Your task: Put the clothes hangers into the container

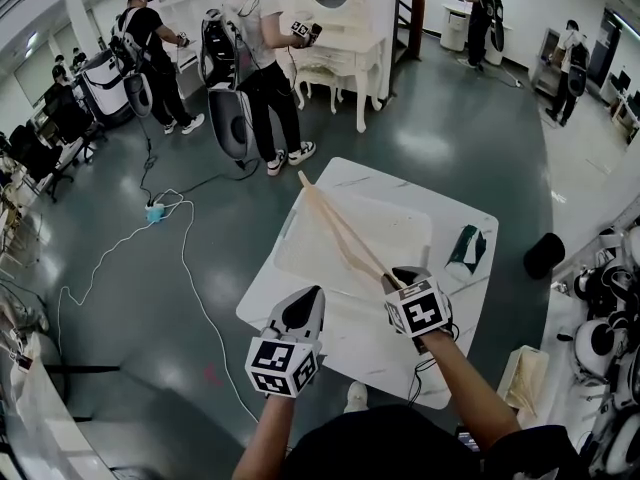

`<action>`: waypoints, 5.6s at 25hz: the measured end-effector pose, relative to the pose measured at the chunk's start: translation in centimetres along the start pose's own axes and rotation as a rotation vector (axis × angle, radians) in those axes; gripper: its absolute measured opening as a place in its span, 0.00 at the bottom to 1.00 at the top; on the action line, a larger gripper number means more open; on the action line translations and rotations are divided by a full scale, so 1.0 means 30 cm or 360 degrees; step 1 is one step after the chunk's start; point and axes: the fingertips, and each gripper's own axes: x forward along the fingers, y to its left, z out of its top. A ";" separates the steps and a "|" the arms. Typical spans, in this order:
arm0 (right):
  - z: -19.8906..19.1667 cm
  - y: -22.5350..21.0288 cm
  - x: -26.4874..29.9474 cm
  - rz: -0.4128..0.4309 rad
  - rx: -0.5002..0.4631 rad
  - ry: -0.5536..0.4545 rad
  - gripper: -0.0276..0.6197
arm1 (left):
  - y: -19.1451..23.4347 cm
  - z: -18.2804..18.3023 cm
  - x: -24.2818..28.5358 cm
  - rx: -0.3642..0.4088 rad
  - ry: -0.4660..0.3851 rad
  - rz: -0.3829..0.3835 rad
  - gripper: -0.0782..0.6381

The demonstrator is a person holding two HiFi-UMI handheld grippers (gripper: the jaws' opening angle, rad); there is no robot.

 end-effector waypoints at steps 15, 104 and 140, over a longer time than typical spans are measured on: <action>0.023 0.026 -0.071 -0.0041 0.0020 -0.0095 0.15 | -0.023 0.010 -0.055 0.0024 -0.0011 -0.0031 0.12; -0.194 0.591 -0.935 -0.0192 0.0042 -0.1012 0.07 | -0.531 -0.054 -0.672 0.0121 -0.0127 -0.0443 0.11; -0.470 0.548 -1.299 0.0018 0.0002 -0.1100 0.07 | -1.037 -0.116 -0.813 0.0188 -0.0155 -0.0308 0.11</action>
